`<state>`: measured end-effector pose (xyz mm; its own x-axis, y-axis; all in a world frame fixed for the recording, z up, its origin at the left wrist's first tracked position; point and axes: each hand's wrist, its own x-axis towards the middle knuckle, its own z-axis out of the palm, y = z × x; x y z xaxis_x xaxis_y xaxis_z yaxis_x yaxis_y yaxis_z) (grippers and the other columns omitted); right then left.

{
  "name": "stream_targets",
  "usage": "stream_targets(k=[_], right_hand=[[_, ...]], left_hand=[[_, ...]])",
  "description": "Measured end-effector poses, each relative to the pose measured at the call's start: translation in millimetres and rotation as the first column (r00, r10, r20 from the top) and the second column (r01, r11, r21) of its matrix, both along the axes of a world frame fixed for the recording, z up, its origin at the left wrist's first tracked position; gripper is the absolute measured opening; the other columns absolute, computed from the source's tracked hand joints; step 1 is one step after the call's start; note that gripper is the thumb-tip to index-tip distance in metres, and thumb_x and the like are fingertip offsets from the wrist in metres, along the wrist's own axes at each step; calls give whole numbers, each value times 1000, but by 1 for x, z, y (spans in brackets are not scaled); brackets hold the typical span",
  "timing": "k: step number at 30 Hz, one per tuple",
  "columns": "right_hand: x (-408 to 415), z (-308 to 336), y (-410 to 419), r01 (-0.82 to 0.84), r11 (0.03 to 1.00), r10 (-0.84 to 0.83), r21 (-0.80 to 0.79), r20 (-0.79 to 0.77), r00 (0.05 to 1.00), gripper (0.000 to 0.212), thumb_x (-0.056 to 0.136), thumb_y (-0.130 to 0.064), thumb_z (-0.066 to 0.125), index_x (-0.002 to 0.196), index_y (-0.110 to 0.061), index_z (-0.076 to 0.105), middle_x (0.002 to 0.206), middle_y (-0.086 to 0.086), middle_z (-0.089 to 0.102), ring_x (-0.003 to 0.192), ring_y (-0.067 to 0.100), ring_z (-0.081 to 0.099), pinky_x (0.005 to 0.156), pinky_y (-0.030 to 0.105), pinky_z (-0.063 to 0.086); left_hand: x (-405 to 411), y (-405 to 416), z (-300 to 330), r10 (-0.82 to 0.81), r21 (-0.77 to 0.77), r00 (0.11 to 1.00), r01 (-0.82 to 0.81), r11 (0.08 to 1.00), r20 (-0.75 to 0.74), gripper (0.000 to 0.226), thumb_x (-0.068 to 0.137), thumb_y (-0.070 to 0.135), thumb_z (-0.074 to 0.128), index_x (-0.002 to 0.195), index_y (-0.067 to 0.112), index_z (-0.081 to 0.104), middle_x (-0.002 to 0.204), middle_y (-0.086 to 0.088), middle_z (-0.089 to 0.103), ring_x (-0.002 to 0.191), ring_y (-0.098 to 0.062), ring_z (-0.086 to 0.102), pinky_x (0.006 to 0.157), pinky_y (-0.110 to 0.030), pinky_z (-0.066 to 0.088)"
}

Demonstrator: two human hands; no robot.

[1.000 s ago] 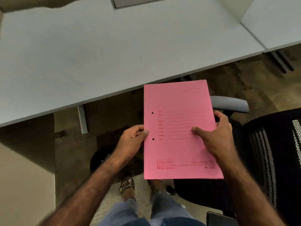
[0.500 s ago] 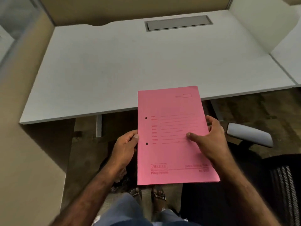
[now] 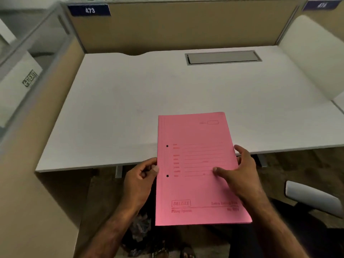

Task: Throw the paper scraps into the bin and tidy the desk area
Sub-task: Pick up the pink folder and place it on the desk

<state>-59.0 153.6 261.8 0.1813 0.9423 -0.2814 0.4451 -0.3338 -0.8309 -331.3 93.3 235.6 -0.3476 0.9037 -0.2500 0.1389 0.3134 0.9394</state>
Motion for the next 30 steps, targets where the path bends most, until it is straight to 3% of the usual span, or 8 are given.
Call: stream_targets(k=[6, 9, 12, 17, 23, 27, 30], right_hand=[[-31, -1, 35, -10, 999, 9, 50, 23, 1000, 101, 73, -21, 94, 153, -34, 34, 142, 4, 46, 115, 24, 62, 93, 47, 59], [-41, -3, 53, -18, 998, 17, 67, 19, 1000, 99, 74, -22, 93, 153, -33, 35, 142, 3, 45, 114, 24, 61, 90, 44, 58], [-51, -3, 74, -30, 997, 29, 68, 16, 999, 97, 75, -22, 92, 153, -33, 36, 140, 4, 45, 116, 25, 60, 93, 46, 58], [-65, -5, 123, -50, 997, 49, 62, 24, 999, 97, 74, -26, 93, 154, -29, 37, 141, 5, 46, 119, 26, 59, 100, 49, 56], [-81, -16, 206, -75, 994, 71, 78, 54, 996, 100, 72, -29, 94, 155, -25, 39, 143, 4, 45, 125, 26, 57, 106, 51, 52], [-94, -22, 270, -80, 994, 75, 74, 60, 995, 101, 72, -27, 94, 157, -21, 39, 142, 5, 44, 125, 25, 56, 108, 52, 50], [-104, -31, 319, -92, 994, 87, 60, 86, 993, 104, 68, -29, 95, 156, -20, 40, 140, 5, 47, 125, 27, 57, 105, 53, 53]], left_hand=[[-34, 35, -2, 37, 54, 999, -36, 998, -18, 27, 94, 24, 77, 118, 36, 73, 101, 17, 78, 96, 2, 73, 73, -14, 59], [-48, 51, -5, 37, 64, 999, -35, 997, -30, 30, 94, 23, 77, 122, 32, 74, 108, 16, 77, 99, 2, 72, 83, -21, 60], [-59, 70, -6, 52, 57, 998, -50, 997, -29, 34, 96, 20, 74, 130, 26, 72, 117, 11, 76, 107, -8, 72, 94, -30, 60], [-70, 113, -6, 45, 59, 997, -42, 997, -56, 35, 99, 16, 70, 133, 27, 70, 120, 13, 75, 111, -12, 70, 100, -34, 58], [-84, 184, -10, 43, 52, 998, -40, 998, -48, 30, 100, 23, 69, 126, 38, 66, 113, 26, 70, 106, -4, 69, 81, -16, 53], [-91, 239, -13, 49, 41, 997, -47, 998, -60, 29, 103, 22, 64, 129, 35, 65, 115, 26, 69, 105, -11, 73, 74, -12, 56], [-97, 284, -16, 30, 26, 998, -29, 999, -48, 27, 103, 19, 63, 115, 43, 61, 99, 40, 70, 94, 1, 74, 66, -8, 55]])
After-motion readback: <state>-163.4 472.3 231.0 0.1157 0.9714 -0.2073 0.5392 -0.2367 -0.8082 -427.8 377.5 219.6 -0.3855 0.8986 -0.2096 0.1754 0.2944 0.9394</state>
